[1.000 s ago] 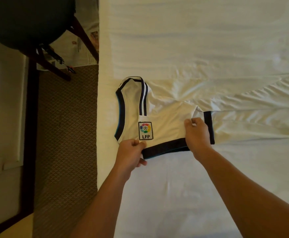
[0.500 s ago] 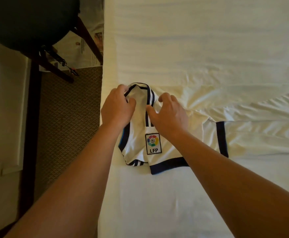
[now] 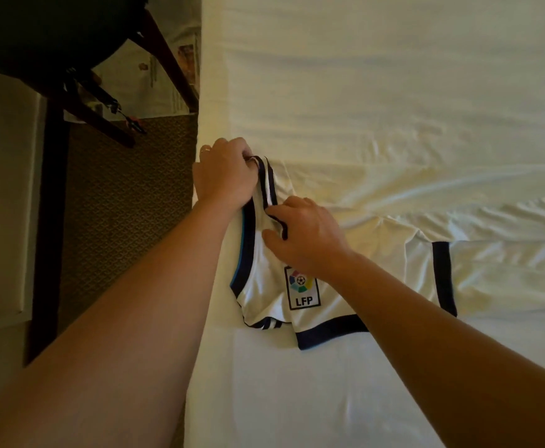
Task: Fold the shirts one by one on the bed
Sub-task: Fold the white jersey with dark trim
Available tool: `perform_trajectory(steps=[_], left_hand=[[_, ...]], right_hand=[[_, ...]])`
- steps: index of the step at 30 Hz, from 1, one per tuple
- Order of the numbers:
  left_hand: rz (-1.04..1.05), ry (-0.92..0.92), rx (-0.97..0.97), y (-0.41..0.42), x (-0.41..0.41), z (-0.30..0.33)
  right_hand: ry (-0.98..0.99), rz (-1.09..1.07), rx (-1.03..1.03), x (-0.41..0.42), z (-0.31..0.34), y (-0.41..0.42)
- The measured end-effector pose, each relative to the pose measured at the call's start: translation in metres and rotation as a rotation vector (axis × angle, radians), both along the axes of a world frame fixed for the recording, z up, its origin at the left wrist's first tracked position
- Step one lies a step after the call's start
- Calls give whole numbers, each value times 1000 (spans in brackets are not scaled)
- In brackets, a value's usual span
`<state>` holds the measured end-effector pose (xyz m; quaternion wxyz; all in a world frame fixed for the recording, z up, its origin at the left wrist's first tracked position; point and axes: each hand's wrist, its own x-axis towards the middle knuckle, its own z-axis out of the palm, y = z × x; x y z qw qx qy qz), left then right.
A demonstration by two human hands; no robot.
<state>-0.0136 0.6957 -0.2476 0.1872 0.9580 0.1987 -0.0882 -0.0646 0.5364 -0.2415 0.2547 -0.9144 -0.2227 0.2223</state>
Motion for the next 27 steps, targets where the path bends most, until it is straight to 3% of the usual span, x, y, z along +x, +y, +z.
perform_trajectory(steps=[2, 4, 7, 10, 14, 17, 20, 23, 27], left_hand=[[134, 12, -203, 5, 4, 4], [232, 11, -392, 6, 3, 11], [49, 140, -249, -1, -4, 14], [-97, 143, -23, -9, -9, 5], [-20, -40, 59, -12, -9, -8], [5, -140, 113, -31, -20, -6], [-229, -244, 127, -52, -47, -5], [-487, -33, 136, -52, -72, -20], [-539, 151, 183, -31, -69, -35]], right_hand=[[123, -196, 205, 11, 8, -8], [39, -415, 269, 27, 12, -18], [-35, -536, 53, 50, 8, -39], [49, -436, -189, 63, -4, -56], [-9, -463, -107, 68, -9, -62], [-224, -422, -46, 42, -10, -65], [-403, -270, -57, -4, -12, -70], [-310, -133, -153, -42, -23, -86], [-161, 9, -325, -59, -40, -109]])
